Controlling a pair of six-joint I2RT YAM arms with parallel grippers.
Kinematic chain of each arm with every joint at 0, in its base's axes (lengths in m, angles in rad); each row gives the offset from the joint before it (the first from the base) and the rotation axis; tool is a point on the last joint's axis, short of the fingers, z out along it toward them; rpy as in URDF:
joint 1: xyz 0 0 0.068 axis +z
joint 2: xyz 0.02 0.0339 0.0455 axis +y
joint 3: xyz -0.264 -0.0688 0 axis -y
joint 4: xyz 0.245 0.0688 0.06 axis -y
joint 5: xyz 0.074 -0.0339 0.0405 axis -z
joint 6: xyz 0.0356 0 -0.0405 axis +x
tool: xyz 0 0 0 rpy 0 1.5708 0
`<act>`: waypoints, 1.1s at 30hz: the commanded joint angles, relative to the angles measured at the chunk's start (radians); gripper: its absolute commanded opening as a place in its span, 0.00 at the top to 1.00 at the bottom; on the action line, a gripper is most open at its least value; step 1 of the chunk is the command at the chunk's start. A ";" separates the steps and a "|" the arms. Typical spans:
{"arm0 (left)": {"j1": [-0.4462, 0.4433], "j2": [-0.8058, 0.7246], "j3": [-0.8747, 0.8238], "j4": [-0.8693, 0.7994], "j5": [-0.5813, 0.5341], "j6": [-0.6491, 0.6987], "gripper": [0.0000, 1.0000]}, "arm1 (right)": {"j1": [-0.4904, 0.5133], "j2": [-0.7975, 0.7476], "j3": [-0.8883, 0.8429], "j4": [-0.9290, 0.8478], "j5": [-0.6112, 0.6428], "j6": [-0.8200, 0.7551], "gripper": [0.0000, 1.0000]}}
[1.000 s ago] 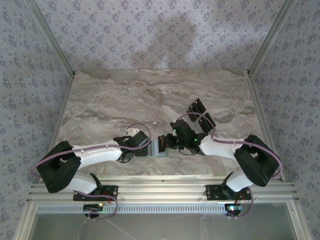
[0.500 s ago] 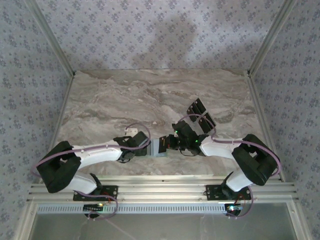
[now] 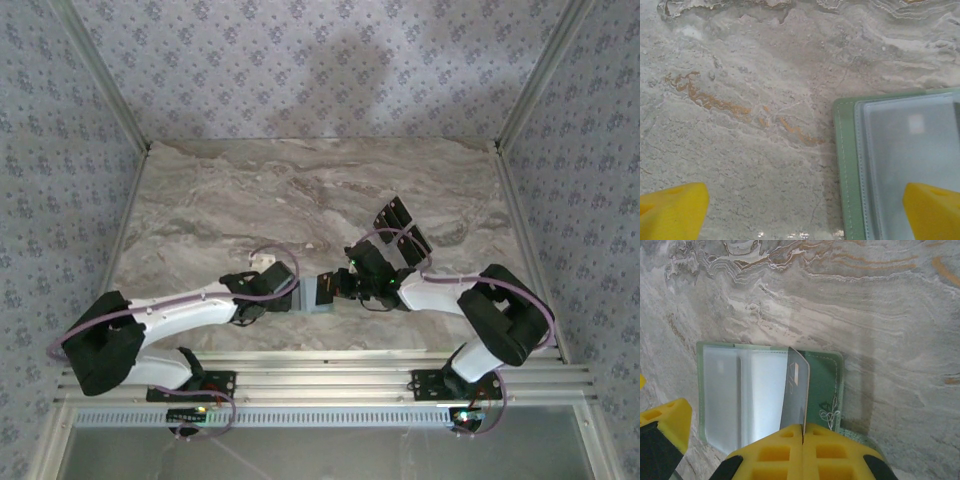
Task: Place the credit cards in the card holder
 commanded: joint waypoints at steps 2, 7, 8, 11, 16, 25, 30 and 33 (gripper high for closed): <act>-0.009 0.007 -0.011 0.033 0.029 0.026 0.00 | -0.008 0.025 -0.017 -0.046 0.012 -0.003 1.00; -0.020 0.061 -0.012 0.034 0.012 0.016 0.00 | -0.013 0.028 -0.020 -0.046 0.011 -0.004 1.00; -0.021 0.067 -0.012 0.025 0.004 0.006 0.00 | -0.014 0.027 -0.021 -0.045 0.011 -0.004 1.00; -0.022 0.076 -0.015 -0.007 -0.022 -0.027 0.00 | -0.017 0.026 -0.022 -0.051 0.012 -0.008 1.00; -0.023 0.073 -0.028 -0.053 -0.051 -0.067 0.00 | -0.032 0.004 -0.044 -0.061 0.020 -0.006 1.00; -0.023 0.075 -0.048 -0.030 -0.040 -0.081 0.00 | -0.051 -0.062 -0.047 -0.103 0.019 -0.012 1.00; -0.025 0.078 -0.049 -0.026 -0.039 -0.087 0.00 | -0.046 -0.137 -0.019 -0.139 0.006 -0.018 1.00; -0.025 0.080 -0.052 -0.023 -0.036 -0.090 0.00 | -0.029 -0.170 0.010 -0.156 0.005 -0.023 1.00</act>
